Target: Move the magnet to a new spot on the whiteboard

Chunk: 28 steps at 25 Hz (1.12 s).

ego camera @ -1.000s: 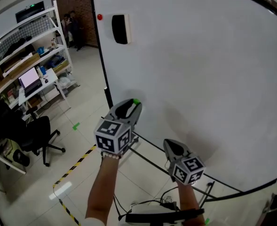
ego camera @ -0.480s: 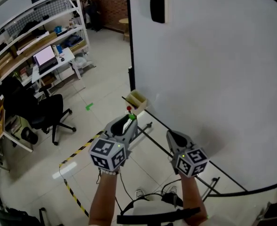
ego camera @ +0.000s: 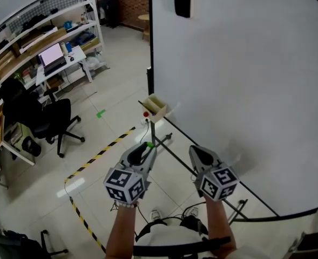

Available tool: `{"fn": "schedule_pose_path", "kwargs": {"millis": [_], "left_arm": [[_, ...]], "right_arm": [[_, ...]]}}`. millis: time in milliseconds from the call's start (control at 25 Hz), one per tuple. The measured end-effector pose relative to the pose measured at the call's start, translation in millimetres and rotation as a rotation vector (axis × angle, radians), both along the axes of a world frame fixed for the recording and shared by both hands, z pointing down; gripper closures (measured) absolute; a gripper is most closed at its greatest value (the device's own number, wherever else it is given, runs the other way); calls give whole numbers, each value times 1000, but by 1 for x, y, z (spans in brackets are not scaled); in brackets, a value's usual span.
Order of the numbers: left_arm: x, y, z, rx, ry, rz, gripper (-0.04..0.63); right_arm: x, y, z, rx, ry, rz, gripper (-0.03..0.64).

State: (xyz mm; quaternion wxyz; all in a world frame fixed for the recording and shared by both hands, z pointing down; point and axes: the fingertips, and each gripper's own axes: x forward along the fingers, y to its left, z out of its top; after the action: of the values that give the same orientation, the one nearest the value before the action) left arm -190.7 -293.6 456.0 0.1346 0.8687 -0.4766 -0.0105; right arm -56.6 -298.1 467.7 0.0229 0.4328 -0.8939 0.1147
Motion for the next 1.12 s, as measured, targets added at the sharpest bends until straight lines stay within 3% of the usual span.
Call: {"fn": "schedule_pose_path", "kwargs": {"millis": [360,1120], "left_arm": [[27,15,-2,-4,15,-9,479],[56,-17,-16,19,15,-20,474]], "right_arm": [[21,3,-21,27,-11,-11,607],[44,-14,-38,83,-11,-26,607]]}}
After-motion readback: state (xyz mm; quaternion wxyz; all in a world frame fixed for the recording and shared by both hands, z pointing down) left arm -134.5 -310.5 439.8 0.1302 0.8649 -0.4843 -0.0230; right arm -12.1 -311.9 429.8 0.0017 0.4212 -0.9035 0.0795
